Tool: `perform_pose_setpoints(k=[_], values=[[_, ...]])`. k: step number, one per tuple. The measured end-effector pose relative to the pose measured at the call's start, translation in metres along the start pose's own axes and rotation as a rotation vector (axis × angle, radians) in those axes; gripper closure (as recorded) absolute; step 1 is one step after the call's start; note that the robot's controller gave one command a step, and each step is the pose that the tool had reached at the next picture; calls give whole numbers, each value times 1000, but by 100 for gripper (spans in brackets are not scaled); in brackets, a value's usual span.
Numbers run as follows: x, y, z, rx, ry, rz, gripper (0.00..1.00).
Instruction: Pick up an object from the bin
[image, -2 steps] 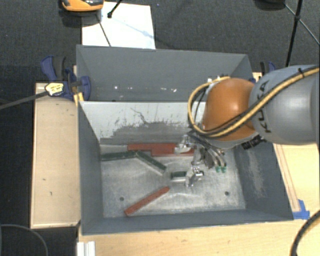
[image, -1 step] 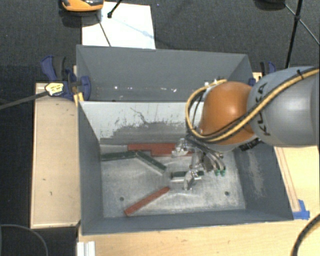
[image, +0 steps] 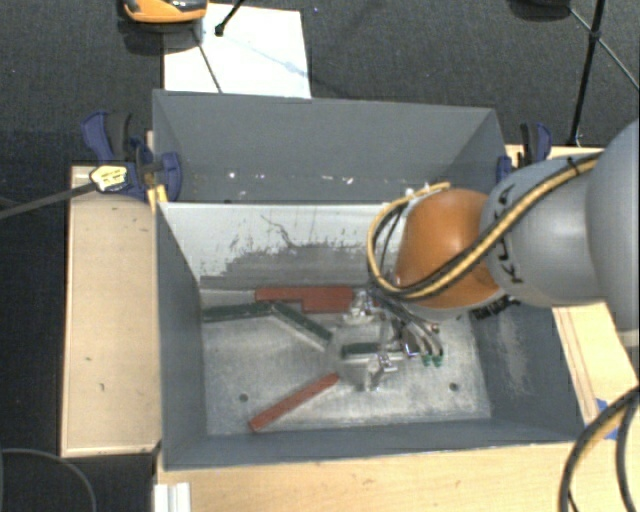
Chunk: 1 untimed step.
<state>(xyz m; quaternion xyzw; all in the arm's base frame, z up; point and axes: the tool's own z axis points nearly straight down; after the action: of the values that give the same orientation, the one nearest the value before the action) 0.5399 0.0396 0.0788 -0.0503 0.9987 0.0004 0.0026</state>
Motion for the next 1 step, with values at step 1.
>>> perform_pose_setpoints(k=[1], values=[[1,-4,8,-1,-15,-69,100]])
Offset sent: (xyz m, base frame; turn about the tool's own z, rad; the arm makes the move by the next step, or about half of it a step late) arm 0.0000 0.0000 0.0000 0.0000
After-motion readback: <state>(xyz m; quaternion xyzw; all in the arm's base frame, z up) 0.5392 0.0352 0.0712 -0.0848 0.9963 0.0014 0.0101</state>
